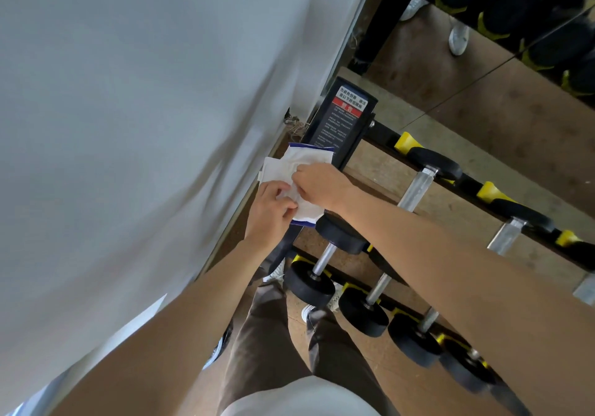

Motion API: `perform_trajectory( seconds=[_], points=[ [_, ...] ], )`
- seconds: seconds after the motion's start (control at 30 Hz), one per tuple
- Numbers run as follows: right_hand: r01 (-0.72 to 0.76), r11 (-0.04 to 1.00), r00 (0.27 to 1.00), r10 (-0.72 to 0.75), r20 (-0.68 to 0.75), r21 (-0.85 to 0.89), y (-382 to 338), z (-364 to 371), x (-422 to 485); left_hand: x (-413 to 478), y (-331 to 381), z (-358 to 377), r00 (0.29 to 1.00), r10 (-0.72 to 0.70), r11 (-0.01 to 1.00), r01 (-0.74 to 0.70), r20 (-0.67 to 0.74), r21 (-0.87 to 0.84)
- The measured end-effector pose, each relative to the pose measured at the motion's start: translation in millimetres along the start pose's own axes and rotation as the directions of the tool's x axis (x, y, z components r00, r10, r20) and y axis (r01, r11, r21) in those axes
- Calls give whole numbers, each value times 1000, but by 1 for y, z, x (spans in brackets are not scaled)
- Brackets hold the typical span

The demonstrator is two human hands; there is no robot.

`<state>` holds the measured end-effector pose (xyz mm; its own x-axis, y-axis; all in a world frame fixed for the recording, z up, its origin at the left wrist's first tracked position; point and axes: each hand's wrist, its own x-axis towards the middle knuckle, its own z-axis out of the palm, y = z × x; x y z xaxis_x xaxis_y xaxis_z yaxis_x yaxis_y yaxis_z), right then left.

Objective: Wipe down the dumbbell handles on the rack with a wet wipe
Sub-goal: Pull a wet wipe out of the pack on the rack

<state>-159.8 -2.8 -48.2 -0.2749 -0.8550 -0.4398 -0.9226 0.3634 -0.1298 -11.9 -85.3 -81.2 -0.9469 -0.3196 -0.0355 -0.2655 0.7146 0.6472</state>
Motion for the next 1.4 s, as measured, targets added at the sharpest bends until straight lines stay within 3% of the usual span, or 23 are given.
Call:
perform_trajectory(
  seconds=[0.17,0.4,0.63,0.83,0.97,1.13,1.23,1.4],
  points=[
    [23,1000,999,-23,26,4,2,0,1,-2,2,0,999,-47,998,48,9,-30],
    [-47,974,998,54,-26,221,7,6,-8,-2,3,-1,997,-74,997,74,1,-19],
    [-53,920,977,128,-169,387,7,15,-25,10,13,0,971,-237,969,236,-3,-72],
    [-16,892,956,146,-254,451,14,23,-34,33,15,-5,995,-77,996,79,-58,32],
    [-75,838,927,258,-272,540,14,33,-40,34,17,-4,979,-201,976,199,-15,-88],
    [-246,767,876,438,-204,593,0,38,-32,32,17,-13,914,-393,832,398,96,-385],
    [-302,763,844,493,-212,572,-6,34,-27,33,18,-25,864,-469,617,468,182,-633],
    [-361,783,821,524,-226,506,-9,36,-19,32,15,-42,818,-500,322,481,285,-815]
  ],
)
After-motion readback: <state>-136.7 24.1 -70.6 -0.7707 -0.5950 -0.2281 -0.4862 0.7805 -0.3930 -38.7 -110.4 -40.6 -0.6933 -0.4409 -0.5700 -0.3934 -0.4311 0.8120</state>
